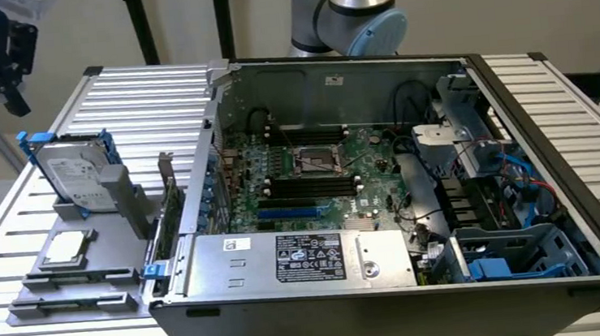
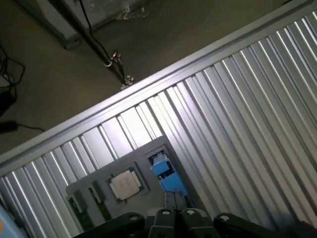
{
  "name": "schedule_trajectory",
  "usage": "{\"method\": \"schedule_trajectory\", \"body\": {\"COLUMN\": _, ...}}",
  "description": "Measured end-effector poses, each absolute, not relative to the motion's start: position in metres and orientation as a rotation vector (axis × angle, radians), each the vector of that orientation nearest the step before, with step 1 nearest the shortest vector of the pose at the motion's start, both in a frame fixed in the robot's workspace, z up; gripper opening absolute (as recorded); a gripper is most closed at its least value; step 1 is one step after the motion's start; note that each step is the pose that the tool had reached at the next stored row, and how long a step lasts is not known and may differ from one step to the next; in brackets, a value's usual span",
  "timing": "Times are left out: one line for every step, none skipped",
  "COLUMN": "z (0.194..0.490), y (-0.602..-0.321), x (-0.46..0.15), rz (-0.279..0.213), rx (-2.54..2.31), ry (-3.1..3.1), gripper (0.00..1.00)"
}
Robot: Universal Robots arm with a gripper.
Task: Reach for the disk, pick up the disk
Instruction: 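Pick up the disk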
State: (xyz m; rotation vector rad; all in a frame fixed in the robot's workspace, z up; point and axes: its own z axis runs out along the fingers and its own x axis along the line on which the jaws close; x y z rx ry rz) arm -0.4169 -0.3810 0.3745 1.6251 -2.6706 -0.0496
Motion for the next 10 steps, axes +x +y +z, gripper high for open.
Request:
{"method": "schedule_trajectory", "body": {"z": 0.3745, "y": -0.3810, "x": -0.4169, "rz": -0.049, "rx": 1.649, "ry": -2.656, "gripper": 0.11}}
{"method": "schedule_trajectory", "body": {"z": 0.3745, "y": -0.3810, "x": -0.4169, "rz": -0.049, "rx": 1.673, "ry": -2.641, "gripper": 0.11}}
{"method": "schedule_trajectory", "body": {"z": 0.3745, "y": -0.3810, "x": -0.4169, "rz": -0.049, "rx": 1.696, "ry": -2.626, "gripper": 0.11}}
{"method": "schedule_trajectory", "body": {"z": 0.3745, "y": -0.3810, "x": -0.4169, "rz": -0.048, "rx": 1.720, "ry": -2.610, "gripper": 0.11}}
{"method": "schedule_trajectory", "body": {"z": 0.3745, "y": -0.3810, "x": -0.4169, "rz": -0.047, "rx": 1.744, "ry": -2.594, "gripper": 0.11}}
{"method": "schedule_trajectory", "body": {"z": 0.3743, "y": -0.3810, "x": -0.4169, "rz": -0.047, "rx": 1.767, "ry": -2.579, "gripper": 0.11}}
{"method": "schedule_trajectory", "body": {"z": 0.3742, "y": -0.3810, "x": -0.4169, "rz": -0.046, "rx": 1.791, "ry": -2.563, "gripper": 0.11}}
{"method": "schedule_trajectory", "body": {"z": 0.3740, "y": -0.3810, "x": -0.4168, "rz": -0.045, "rx": 1.814, "ry": -2.546, "gripper": 0.11}}
{"method": "schedule_trajectory", "body": {"z": 0.3736, "y": -0.3810, "x": -0.4168, "rz": -0.044, "rx": 1.839, "ry": -2.529, "gripper": 0.11}}
{"method": "schedule_trajectory", "body": {"z": 0.3732, "y": -0.3810, "x": -0.4168, "rz": -0.044, "rx": 1.861, "ry": -2.512, "gripper": 0.11}}
